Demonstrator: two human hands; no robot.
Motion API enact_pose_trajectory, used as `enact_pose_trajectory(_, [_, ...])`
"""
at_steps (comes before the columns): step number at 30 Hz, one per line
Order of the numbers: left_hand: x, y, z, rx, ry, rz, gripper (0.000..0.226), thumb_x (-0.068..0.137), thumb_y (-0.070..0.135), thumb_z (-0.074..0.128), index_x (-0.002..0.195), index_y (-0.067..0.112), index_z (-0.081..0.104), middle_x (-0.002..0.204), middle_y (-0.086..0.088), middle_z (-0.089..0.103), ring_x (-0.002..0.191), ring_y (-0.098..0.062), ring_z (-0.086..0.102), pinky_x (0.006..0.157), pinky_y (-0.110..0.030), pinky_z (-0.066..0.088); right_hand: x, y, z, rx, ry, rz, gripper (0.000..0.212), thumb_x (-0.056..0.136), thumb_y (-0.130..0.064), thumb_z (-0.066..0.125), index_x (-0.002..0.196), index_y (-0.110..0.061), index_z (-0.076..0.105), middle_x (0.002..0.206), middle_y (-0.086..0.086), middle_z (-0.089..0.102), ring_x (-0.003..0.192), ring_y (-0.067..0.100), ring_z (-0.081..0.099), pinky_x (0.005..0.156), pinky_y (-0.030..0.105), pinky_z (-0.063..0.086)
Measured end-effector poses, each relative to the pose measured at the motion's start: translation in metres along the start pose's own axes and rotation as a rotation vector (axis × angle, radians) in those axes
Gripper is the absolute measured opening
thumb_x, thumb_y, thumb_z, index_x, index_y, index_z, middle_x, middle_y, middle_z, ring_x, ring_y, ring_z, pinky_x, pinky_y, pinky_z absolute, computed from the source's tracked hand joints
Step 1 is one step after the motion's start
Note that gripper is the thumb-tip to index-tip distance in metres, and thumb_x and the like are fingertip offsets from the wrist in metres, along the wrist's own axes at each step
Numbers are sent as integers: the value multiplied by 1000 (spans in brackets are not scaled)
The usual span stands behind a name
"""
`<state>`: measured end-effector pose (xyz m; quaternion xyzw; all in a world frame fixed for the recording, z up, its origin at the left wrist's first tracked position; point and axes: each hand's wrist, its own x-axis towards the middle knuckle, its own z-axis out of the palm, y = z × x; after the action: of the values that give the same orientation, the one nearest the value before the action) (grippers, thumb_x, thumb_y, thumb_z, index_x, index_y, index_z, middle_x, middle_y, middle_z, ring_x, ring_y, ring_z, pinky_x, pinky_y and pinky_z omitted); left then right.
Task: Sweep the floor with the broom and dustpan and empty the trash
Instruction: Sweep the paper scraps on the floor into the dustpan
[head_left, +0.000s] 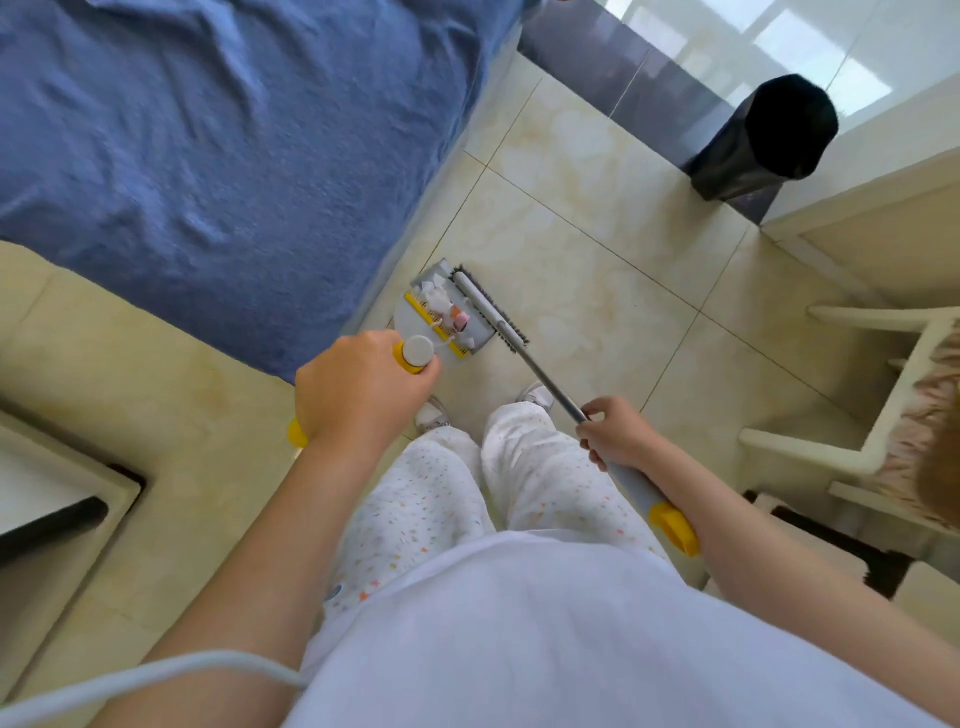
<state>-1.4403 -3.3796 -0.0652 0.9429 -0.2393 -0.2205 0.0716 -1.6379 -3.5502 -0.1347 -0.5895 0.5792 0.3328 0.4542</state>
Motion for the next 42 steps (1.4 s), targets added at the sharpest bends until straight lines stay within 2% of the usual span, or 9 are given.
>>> enact_pose_trajectory(6, [16, 49, -3, 85, -20, 158, 45, 83, 49, 54, 54, 15, 49, 50, 2, 51, 48, -21, 49, 46, -20, 32, 11, 39, -35, 175, 3, 47, 21, 88, 4, 45, 105, -5, 51, 65, 13, 50, 30, 14, 42, 37, 21, 36])
enact_pose_trajectory(10, [31, 101, -2, 169, -35, 279, 46, 84, 53, 53, 57, 16, 52, 53, 3, 51, 52, -22, 52, 47, -20, 31, 20, 80, -69, 333, 55, 65, 21, 85, 9, 45, 102, 10, 57, 57, 12, 45, 37, 21, 39, 38, 22, 33])
enact_pose_trajectory(17, [54, 208, 23, 288, -53, 437, 48, 82, 58, 52, 58, 17, 51, 56, 3, 51, 54, -22, 51, 47, -21, 29, 53, 154, -147, 463, 192, 145, 18, 86, 9, 41, 71, 1, 48, 55, 11, 44, 36, 20, 38, 35, 20, 33])
enact_pose_trajectory(22, [64, 277, 38, 326, -44, 522, 49, 82, 57, 55, 56, 16, 48, 53, 4, 47, 53, -24, 52, 48, -21, 29, 89, 202, -202, 573, 300, 241, 23, 86, 7, 43, 66, -2, 46, 54, 13, 47, 31, 19, 42, 35, 20, 36])
enact_pose_trajectory(27, [72, 336, 59, 342, -62, 568, 47, 82, 57, 56, 60, 15, 53, 56, 1, 54, 55, -26, 55, 48, -21, 30, 120, 223, -234, 634, 287, 300, 21, 85, 6, 42, 69, -6, 44, 57, 13, 48, 46, 22, 44, 42, 25, 42])
enact_pose_trajectory(30, [80, 362, 71, 363, -61, 597, 47, 82, 57, 55, 60, 15, 53, 58, 0, 55, 55, -27, 56, 49, -21, 30, 131, 224, -234, 504, 200, 263, 15, 80, 4, 40, 70, -5, 46, 53, 15, 51, 47, 24, 46, 53, 34, 45])
enact_pose_trajectory(33, [90, 387, 76, 400, -37, 592, 47, 81, 60, 53, 65, 16, 57, 63, 0, 57, 59, -26, 56, 48, -21, 27, 129, 216, -224, 379, 81, 206, 11, 80, -2, 41, 80, -1, 52, 55, 14, 55, 46, 25, 49, 52, 30, 44])
enact_pose_trajectory(38, [96, 407, 76, 426, -53, 581, 48, 81, 61, 54, 64, 16, 57, 58, 3, 51, 58, -25, 54, 46, -20, 27, 108, 205, -225, 370, 21, 170, 16, 87, -8, 43, 101, -8, 50, 85, 16, 61, 56, 27, 54, 55, 32, 46])
enact_pose_trajectory(42, [99, 408, 74, 438, -48, 576, 48, 80, 60, 54, 62, 16, 58, 56, 3, 50, 54, -24, 52, 45, -19, 26, 93, 211, -240, 442, 11, 150, 29, 89, -8, 46, 117, -7, 52, 77, 13, 59, 55, 24, 51, 51, 30, 44])
